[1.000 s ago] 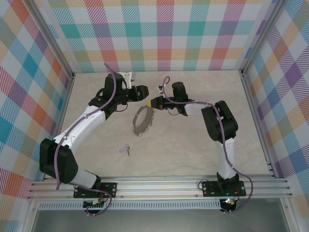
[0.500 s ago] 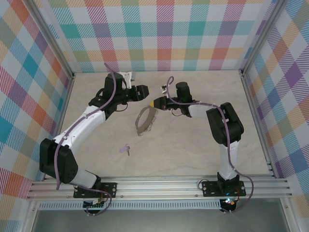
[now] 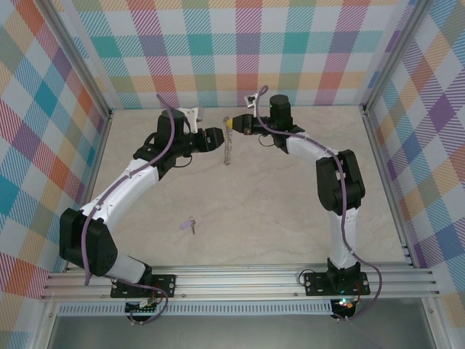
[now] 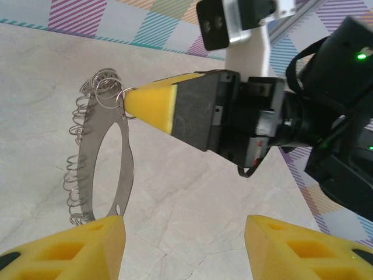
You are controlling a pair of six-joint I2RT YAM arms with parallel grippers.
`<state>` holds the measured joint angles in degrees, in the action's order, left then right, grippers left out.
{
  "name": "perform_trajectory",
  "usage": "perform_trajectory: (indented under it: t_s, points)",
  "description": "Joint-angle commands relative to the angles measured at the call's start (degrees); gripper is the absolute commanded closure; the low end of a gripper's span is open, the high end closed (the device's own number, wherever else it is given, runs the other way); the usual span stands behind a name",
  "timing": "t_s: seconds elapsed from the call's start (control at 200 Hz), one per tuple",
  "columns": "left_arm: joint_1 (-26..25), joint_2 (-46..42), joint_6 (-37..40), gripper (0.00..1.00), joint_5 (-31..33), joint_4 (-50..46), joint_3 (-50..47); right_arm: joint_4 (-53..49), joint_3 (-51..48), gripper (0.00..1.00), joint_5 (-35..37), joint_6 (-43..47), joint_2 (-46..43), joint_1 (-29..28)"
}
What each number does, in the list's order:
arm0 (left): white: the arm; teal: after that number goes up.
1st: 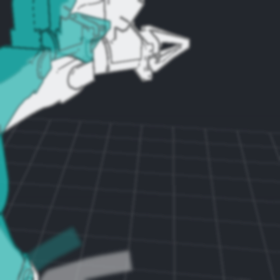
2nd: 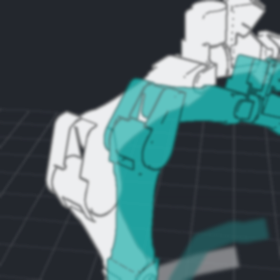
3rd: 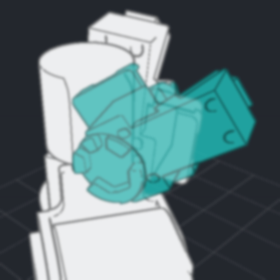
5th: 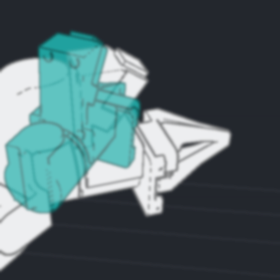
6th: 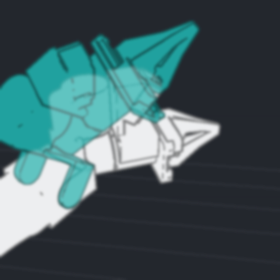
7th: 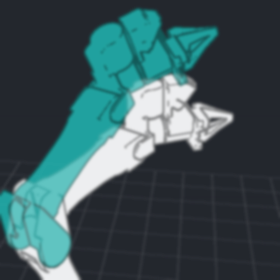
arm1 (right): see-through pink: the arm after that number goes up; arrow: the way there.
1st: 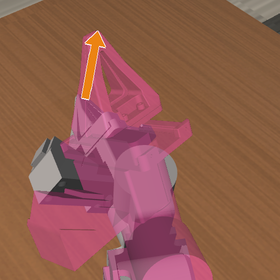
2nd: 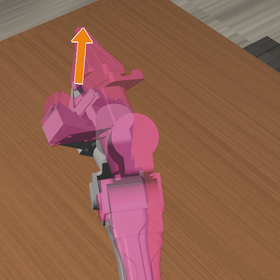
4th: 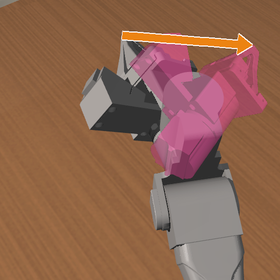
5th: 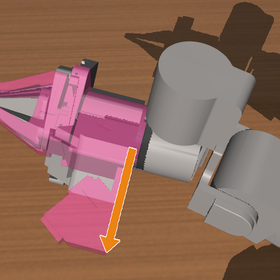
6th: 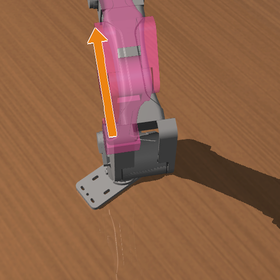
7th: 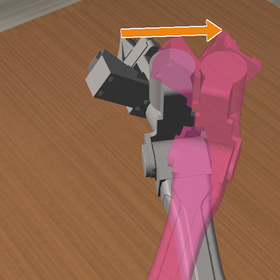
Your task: Put the keys on the keyring
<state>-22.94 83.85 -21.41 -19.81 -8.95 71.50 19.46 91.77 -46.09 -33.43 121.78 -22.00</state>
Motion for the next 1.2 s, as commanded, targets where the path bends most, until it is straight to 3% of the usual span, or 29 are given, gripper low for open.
perform_trajectory:
  t_s: [0.0,0.335,0.8,1.195]
  points:
    - [0.7,-2.0,0.2,0.43,0.5,0.2,2.0,0.3,0.6,1.0,1.0,0.4,3.1,0.8]
    - [0.7,-2.7,0.3,0.43,1.1,-0.2,1.7,5.0,-0.4,1.0,-1.0,-4.2,5.7,0.2]
    - [0.7,-3.6,-0.1,0.41,1.2,-0.3,2.8,10.8,6.7,1.0,-3.4,-10.2,9.2,-6.8]
    - [0.7,-2.6,-0.8,0.41,0.5,1.1,2.1,18.6,-10.0,1.0,-3.5,-8.6,5.8,-4.8]
